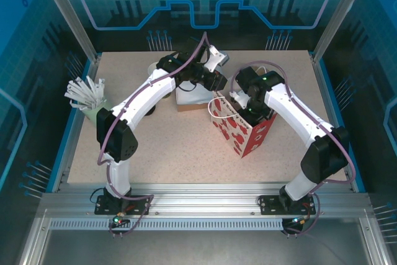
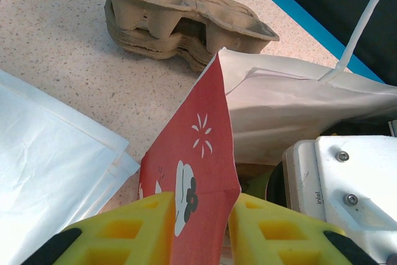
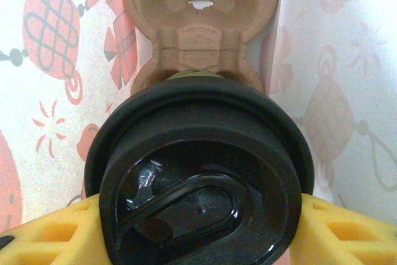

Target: Pack the takeout coffee

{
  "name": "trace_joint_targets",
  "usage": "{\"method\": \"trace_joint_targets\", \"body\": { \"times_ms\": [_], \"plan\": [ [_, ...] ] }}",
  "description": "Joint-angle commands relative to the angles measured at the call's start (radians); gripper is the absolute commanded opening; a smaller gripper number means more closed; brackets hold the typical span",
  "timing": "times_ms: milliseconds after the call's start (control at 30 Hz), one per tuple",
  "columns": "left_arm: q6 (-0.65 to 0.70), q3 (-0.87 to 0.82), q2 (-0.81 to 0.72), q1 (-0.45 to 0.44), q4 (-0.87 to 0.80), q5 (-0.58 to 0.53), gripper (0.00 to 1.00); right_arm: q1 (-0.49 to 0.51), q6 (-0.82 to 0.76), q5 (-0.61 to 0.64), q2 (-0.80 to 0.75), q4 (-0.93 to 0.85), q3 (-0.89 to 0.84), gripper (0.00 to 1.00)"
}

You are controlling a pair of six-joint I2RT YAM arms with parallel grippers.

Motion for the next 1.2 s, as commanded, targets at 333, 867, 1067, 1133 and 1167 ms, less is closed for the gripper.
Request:
{"method": "trace_joint_targets", "body": {
  "times_ms": [333,867,1067,1133,1167],
  "plan": [
    [0.005,-0.022,-0.036,0.009,-0.003,-0.005,0.3,0.002,0.009,0.027,0.02,-0.036,0.025,0.37],
    [0.005,-0.023,-0.033,0.009,0.001,-0.005,0.3,0.025,0.013,0.046,0.018,-0.112,0.07,0.36],
    [0.006,-0.028,-0.034,0.008,-0.001,-0.004,0.3,0.025,0.008,0.044,0.041,-0.099,0.057,0.36],
    [0.005,-0.027,-0.036,0.009,-0.001,-0.004,0.3,0.026,0.008,0.046,0.048,-0.092,0.051,0.36],
    [0.007,-0.028,-0.036,0.009,-0.001,-0.005,0.3,0.025,0.008,0.047,0.051,-0.087,0.049,0.36]
  ]
}}
